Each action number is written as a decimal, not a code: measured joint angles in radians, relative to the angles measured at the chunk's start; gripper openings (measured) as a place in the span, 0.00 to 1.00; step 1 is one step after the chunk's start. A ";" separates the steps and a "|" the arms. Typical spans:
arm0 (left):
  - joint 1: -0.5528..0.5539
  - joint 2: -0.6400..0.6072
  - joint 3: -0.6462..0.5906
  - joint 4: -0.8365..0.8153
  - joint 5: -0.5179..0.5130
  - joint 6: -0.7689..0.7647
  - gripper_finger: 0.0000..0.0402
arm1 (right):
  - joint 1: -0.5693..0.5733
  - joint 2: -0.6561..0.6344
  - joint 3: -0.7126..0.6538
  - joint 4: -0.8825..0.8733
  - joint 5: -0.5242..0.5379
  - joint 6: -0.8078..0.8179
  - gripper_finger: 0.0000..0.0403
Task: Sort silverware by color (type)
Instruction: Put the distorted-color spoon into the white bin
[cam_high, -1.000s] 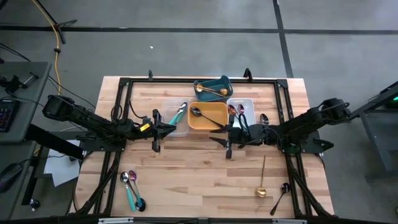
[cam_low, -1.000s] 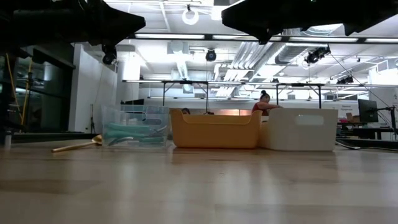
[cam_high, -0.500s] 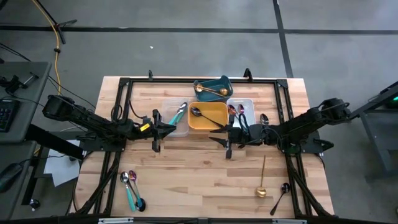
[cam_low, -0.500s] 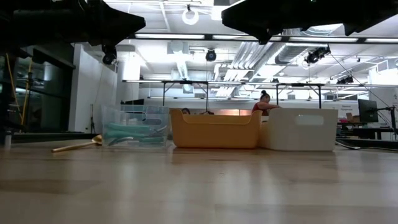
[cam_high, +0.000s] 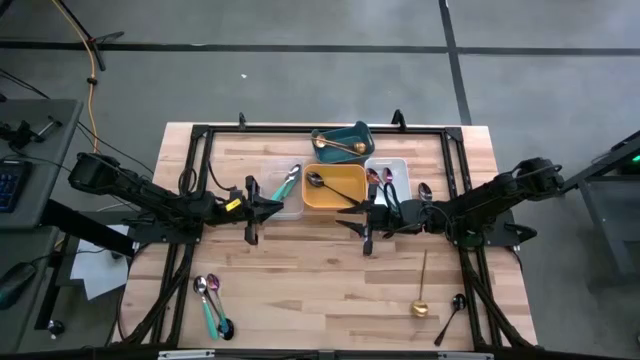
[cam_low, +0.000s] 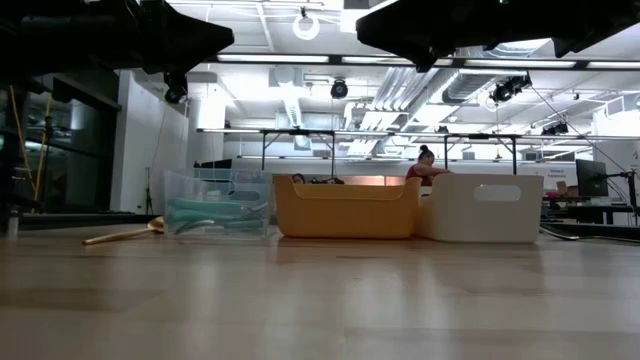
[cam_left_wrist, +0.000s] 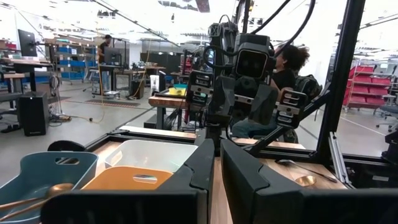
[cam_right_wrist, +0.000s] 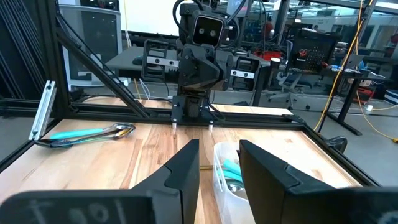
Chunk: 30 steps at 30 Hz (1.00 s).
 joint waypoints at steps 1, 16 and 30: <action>0.000 0.000 0.000 0.000 0.000 0.000 0.05 | 0.000 0.000 0.000 -0.001 0.000 0.000 0.27; 0.000 0.000 0.000 0.000 0.000 0.000 0.05 | 0.000 0.000 0.000 -0.015 0.000 0.000 0.27; 0.000 0.000 0.000 0.000 0.000 0.000 0.05 | 0.000 0.000 0.000 -0.015 0.000 0.000 0.27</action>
